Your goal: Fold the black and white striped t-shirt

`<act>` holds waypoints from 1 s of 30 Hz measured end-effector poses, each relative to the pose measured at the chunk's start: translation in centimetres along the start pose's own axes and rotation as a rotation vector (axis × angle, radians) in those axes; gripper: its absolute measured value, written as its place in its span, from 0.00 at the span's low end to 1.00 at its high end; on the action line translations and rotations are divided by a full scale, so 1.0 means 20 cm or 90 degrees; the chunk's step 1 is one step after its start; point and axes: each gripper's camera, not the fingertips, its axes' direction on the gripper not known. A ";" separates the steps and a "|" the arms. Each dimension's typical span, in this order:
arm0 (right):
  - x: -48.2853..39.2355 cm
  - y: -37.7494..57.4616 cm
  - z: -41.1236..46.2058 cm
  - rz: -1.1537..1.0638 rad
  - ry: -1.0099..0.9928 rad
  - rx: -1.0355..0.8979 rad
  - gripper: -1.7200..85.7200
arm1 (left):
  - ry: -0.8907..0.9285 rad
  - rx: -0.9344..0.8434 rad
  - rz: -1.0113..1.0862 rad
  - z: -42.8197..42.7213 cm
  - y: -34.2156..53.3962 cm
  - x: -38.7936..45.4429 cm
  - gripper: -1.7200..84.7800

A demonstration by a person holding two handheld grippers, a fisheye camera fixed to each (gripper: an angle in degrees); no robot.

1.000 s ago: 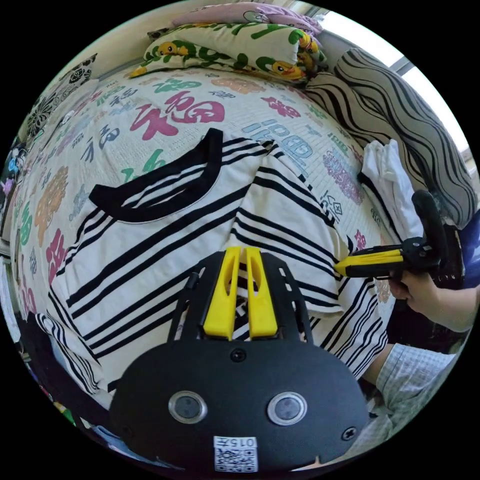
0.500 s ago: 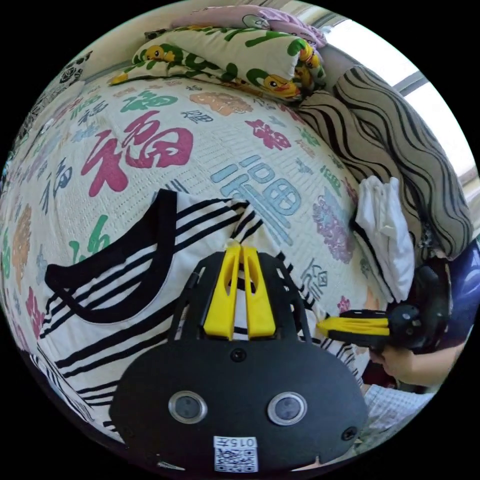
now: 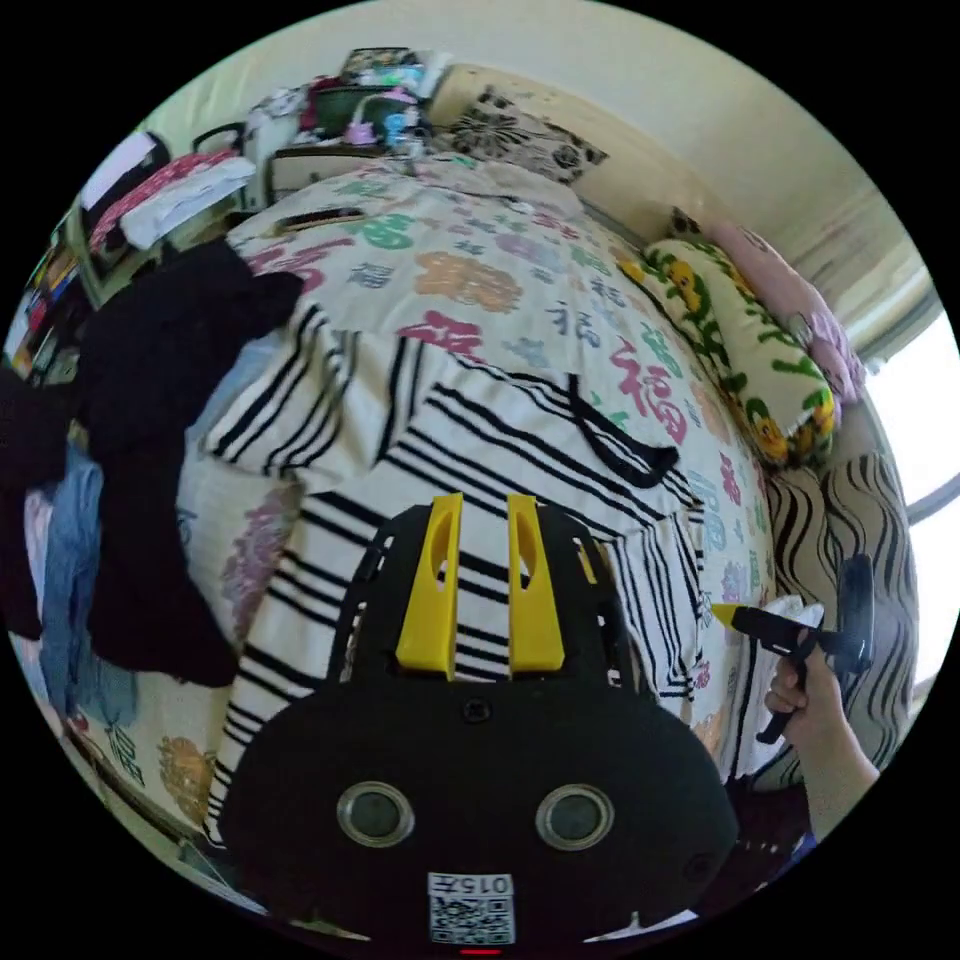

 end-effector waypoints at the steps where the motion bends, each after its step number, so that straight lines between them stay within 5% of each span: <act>1: -0.05 -0.06 0.03 -0.022 -0.003 0.000 0.04 | -0.010 0.008 -0.035 -0.05 0.00 -0.10 0.10; 6: -0.59 -0.68 0.51 -0.185 -0.067 -0.067 0.11 | 0.001 0.067 -0.257 -0.32 -0.04 -0.77 0.11; 11: -0.93 -1.09 1.07 -0.155 -0.115 -0.137 0.12 | -0.006 0.082 -0.259 -0.37 -0.17 -0.93 0.12; 16: -1.06 -1.35 1.50 -0.120 0.045 -0.187 0.15 | -0.034 0.041 -0.243 -0.35 -0.25 -0.98 0.11; 23: -1.10 -1.50 1.75 -0.175 0.241 -0.192 0.05 | -0.007 0.055 -0.206 -0.49 -0.19 -1.04 0.02; 30: -0.80 -1.39 1.22 -0.178 -0.116 -0.037 0.03 | 0.013 0.190 -0.055 -0.90 -0.03 -0.75 0.01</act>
